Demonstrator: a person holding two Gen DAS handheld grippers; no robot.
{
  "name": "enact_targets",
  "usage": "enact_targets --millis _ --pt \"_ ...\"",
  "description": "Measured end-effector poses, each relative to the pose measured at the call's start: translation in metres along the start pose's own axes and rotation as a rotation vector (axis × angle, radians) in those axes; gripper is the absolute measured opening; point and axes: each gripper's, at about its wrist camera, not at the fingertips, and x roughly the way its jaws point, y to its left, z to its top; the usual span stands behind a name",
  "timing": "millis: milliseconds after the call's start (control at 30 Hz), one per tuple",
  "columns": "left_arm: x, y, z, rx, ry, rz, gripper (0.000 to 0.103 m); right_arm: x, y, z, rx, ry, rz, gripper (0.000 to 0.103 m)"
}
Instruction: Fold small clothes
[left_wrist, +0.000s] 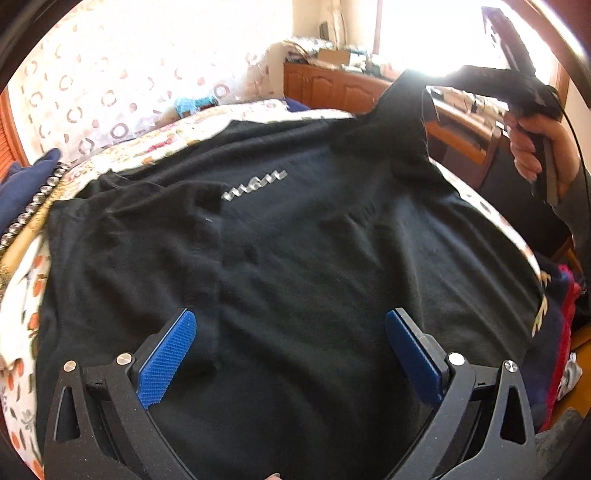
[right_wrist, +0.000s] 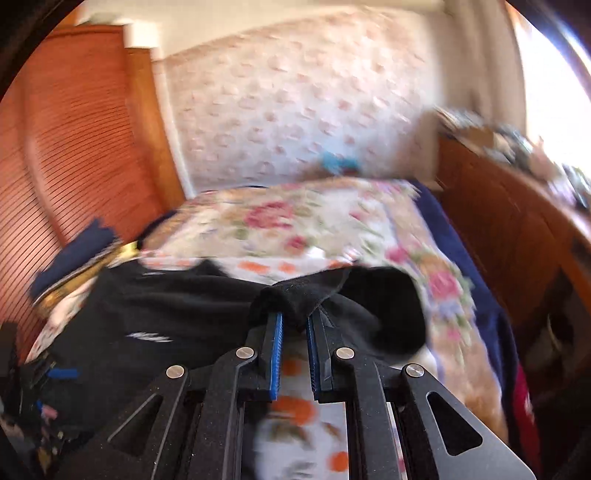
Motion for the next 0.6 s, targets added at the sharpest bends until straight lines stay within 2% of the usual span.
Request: enact_targets --millis 100,200,267,300,367,467,600 --pt "-0.016 0.008 -0.002 -0.016 -0.027 0.013 0.103 -0.005 0.045 -0.004 -0.095 0.041 0.102 0.012" --pt "-0.03 0.014 -0.004 -0.028 -0.054 0.021 0.103 -0.004 0.074 -0.025 -0.167 0.127 0.137 0.016" --pt "-0.035 0.016 -0.004 -0.033 -0.067 0.023 0.103 -0.003 0.079 -0.041 -0.178 0.175 0.138 0.029" --pt "-0.04 0.017 -0.005 -0.035 -0.076 0.025 0.103 -0.003 0.077 -0.046 -0.176 0.187 0.138 0.033" --pt "-0.046 0.018 -0.007 -0.041 -0.094 0.027 0.103 -0.007 0.072 -0.055 -0.166 0.203 0.113 0.046" --pt "-0.053 0.022 -0.004 -0.061 -0.124 0.029 0.103 -0.018 0.063 -0.061 -0.138 0.2 0.081 0.049" --pt "-0.061 0.023 -0.003 -0.077 -0.156 0.023 0.103 -0.043 0.061 -0.058 -0.088 0.164 0.112 0.049"
